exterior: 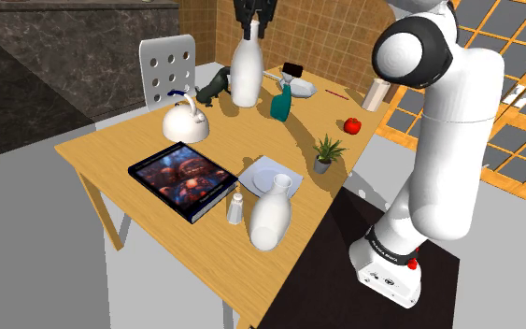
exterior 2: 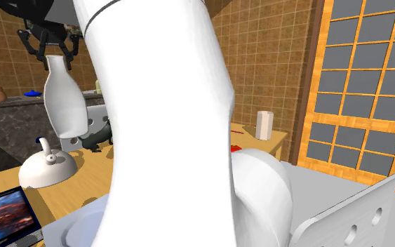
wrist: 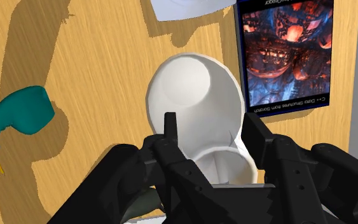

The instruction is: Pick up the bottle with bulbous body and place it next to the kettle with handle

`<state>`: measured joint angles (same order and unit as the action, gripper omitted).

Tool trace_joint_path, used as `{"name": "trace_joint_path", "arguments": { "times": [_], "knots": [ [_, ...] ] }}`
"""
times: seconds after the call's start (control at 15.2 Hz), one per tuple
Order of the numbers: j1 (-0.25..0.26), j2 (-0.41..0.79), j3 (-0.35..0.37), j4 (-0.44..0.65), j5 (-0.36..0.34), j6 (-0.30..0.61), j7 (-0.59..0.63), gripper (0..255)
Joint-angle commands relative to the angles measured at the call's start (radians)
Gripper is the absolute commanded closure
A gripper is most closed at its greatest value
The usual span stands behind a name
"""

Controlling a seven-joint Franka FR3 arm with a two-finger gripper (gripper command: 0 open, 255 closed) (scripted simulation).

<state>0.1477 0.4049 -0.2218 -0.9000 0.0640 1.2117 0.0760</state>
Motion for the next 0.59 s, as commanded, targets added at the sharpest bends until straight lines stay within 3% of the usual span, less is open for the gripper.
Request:
{"name": "trace_joint_path", "arguments": {
  "times": [0.0, 0.53],
  "knots": [
    [0.009, -0.032, -0.001, -0.079, -0.007, 0.049, 0.002, 255],
    [0.031, -0.110, 0.001, -0.310, -0.025, 0.202, 0.009, 255]
  ]
}}
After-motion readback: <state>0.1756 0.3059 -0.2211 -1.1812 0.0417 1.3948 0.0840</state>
